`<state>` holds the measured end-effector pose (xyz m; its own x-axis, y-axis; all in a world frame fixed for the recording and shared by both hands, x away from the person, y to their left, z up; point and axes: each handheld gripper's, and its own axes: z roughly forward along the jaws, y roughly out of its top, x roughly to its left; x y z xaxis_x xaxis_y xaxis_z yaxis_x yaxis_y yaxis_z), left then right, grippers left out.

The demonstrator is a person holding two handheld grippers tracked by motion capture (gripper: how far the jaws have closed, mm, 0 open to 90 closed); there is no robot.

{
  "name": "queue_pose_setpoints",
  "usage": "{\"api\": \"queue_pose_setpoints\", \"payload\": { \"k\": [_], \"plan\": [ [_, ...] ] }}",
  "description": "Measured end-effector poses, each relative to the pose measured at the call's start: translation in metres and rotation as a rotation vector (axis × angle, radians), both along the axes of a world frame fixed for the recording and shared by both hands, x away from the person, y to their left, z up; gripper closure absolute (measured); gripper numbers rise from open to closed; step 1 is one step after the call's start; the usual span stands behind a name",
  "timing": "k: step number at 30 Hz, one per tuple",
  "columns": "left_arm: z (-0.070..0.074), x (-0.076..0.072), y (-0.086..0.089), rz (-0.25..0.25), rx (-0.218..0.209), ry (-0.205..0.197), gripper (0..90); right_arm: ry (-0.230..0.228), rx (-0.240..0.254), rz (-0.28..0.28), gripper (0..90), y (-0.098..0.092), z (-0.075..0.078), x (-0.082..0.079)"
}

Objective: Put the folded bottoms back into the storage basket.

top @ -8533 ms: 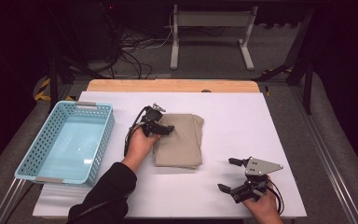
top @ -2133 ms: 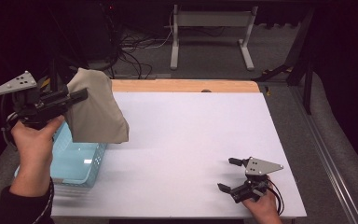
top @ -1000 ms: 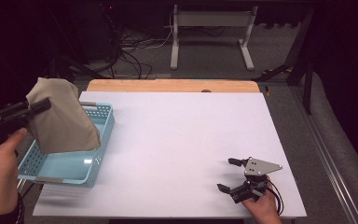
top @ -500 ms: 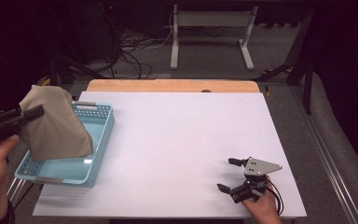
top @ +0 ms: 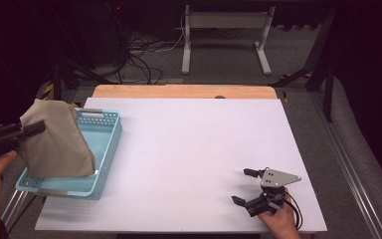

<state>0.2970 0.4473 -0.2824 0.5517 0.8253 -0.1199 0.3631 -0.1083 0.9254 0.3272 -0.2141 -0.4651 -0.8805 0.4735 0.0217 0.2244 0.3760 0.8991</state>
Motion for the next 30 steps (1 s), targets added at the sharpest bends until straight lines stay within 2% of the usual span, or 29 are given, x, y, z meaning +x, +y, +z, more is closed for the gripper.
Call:
{"api": "queue_pose_setpoints", "payload": {
  "k": [15, 24, 27, 30],
  "plan": [
    [-0.018, 0.001, 0.006, -0.030, 0.032, 0.086, 73.9, 0.004, -0.002, -0.002, 0.6, 0.000, 0.000, 0.000],
    [-0.034, 0.006, 0.007, -0.037, 0.022, 0.125, 73.7, 0.004, -0.004, 0.000, 0.6, 0.001, 0.000, 0.000],
    [-0.043, 0.012, 0.009, -0.039, 0.005, 0.145, 73.7, 0.004, -0.005, 0.000, 0.6, 0.001, 0.000, 0.000],
    [-0.051, 0.017, 0.007, -0.038, 0.010, 0.165, 73.6, 0.004, -0.006, 0.000, 0.6, 0.001, 0.000, 0.000]
  ]
}}
